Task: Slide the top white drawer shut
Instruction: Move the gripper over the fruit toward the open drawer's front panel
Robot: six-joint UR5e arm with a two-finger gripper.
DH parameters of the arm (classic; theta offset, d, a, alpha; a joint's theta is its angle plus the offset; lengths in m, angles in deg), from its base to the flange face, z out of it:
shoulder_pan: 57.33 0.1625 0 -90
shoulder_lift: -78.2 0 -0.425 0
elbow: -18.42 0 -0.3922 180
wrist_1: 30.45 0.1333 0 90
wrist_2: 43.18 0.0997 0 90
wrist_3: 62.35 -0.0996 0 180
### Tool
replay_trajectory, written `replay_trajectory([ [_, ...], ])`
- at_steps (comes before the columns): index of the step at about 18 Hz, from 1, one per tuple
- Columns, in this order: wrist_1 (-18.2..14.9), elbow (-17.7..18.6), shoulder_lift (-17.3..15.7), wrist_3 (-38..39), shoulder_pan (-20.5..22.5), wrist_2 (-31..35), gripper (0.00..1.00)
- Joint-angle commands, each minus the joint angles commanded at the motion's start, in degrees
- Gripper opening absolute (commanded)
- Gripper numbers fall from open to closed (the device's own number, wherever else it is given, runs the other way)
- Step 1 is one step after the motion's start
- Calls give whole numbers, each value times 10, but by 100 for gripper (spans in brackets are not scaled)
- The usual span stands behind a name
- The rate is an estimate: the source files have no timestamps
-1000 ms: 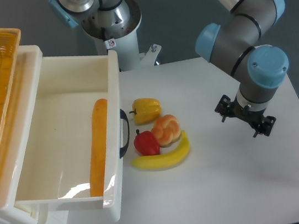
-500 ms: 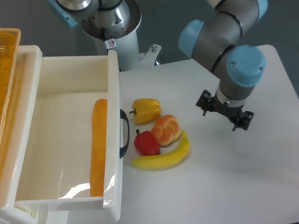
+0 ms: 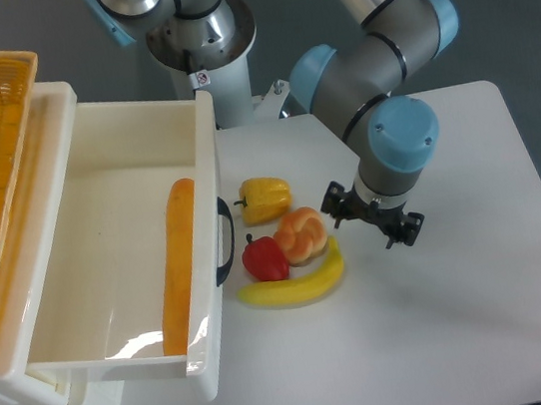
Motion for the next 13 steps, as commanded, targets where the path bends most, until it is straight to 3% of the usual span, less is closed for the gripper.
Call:
replay_trajectory([
  [2, -3, 1, -8, 37, -8, -18, 25],
  [7, -20, 1, -26, 121, -40, -55, 2],
  [10, -53, -1, -34, 125, -54, -62, 0],
  [13, -118, -9, -54, 125, -54, -82, 0],
])
